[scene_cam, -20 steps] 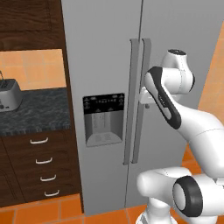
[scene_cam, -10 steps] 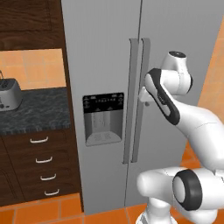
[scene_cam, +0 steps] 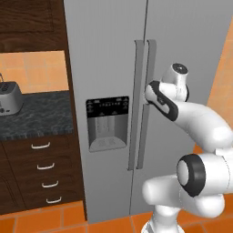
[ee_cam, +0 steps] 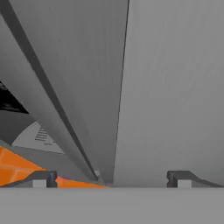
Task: Take the strawberry from the fridge and place it on top of the pancake, located on the dining counter.
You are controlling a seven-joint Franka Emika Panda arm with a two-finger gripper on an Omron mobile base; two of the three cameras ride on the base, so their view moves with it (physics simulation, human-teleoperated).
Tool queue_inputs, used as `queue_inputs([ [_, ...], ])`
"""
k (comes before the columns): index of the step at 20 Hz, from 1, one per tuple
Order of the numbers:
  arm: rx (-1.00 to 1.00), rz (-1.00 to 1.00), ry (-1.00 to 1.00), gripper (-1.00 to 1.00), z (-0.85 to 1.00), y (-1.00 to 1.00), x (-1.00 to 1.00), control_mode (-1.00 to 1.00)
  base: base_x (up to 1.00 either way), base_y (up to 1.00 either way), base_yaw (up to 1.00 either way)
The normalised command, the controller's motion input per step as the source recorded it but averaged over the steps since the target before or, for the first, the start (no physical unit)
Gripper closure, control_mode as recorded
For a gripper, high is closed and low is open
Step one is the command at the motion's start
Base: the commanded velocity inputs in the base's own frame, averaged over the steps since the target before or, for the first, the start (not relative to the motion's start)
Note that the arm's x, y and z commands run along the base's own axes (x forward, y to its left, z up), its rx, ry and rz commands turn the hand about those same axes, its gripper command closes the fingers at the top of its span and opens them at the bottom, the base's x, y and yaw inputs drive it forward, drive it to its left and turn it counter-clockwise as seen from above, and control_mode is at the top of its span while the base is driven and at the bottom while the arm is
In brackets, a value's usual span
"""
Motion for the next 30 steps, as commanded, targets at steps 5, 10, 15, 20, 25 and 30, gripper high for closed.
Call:
queue_inputs([
  [5,-0.01,-0.04,-0.05,-1.0,-0.15,0.08,0.68,-1.0,0.0,0.0,0.0],
  [10,0.0,0.0,0.0,-1.0,0.0,0.01,0.58,-1.0,0.0,0.0,0.0],
  [15,0.0,0.0,-0.12,-1.0,-0.2,0.0,0.62,-1.0,0.0,0.0,0.0],
  [20,0.0,0.0,-0.37,-1.0,-0.41,0.0,0.41,-1.0,0.0,0.0,0.0],
  [25,0.03,0.0,-0.54,-1.0,-0.11,0.01,-0.12,-1.0,0.0,0.0,0.0],
  [30,0.0,0.0,-0.47,-1.0,-0.26,0.09,-0.01,-1.0,0.0,0.0,0.0],
])
